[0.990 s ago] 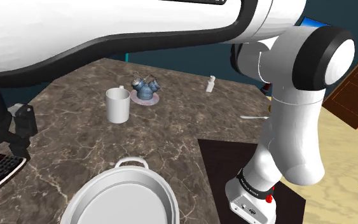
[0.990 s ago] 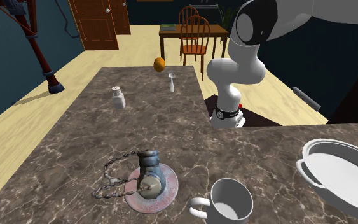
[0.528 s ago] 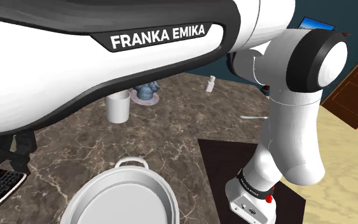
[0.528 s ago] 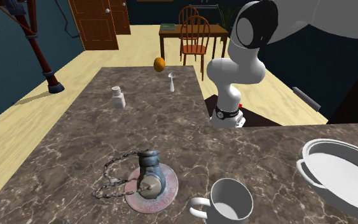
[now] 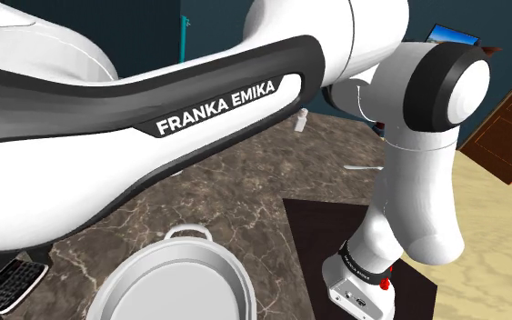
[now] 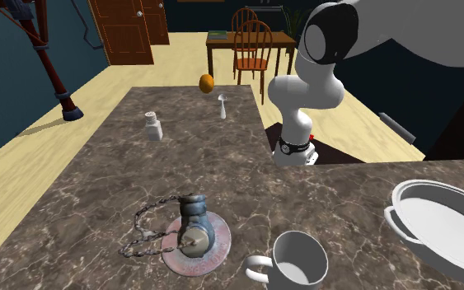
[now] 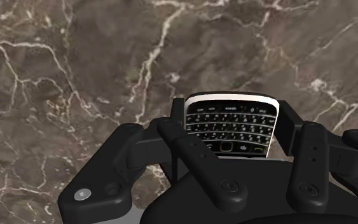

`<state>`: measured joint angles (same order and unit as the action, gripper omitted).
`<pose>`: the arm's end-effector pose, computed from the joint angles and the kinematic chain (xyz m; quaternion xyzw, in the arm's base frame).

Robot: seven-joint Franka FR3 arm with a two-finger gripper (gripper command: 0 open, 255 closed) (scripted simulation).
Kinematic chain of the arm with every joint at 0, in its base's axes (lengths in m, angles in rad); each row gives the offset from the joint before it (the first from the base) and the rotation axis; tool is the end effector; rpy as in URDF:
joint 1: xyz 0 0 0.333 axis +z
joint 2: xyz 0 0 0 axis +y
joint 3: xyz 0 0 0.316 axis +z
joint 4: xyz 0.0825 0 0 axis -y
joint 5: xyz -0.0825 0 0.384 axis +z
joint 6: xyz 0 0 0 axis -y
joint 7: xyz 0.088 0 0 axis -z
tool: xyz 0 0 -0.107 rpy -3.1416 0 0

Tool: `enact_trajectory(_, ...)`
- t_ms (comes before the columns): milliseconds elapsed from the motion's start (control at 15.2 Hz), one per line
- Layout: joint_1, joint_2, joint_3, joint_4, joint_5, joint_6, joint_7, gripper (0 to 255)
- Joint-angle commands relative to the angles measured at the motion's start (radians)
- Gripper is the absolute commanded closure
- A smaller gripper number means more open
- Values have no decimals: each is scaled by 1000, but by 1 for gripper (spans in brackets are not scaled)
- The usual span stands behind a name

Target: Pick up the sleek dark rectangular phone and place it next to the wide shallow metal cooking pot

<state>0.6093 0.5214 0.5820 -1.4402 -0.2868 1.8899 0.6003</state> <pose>0.3401 0.6033 0.4273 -0.9530 -0.3030 -0.0029 0.0071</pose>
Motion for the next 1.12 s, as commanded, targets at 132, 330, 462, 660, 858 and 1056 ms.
enact_trajectory(132, -1, 15, -6, -33, -10, 46, 6, 255)
enact_trajectory(330, -1, 19, -8, -43, -13, 60, 8, 255)
enact_trajectory(462, -1, 19, -8, -43, -13, 60, 8, 255)
enact_trajectory(660, -1, 19, -8, -43, -13, 60, 8, 255)
enact_trajectory(858, -1, 19, -8, -43, -13, 59, 8, 0)
enact_trajectory(1056, -1, 19, -8, -43, -13, 59, 8, 0)
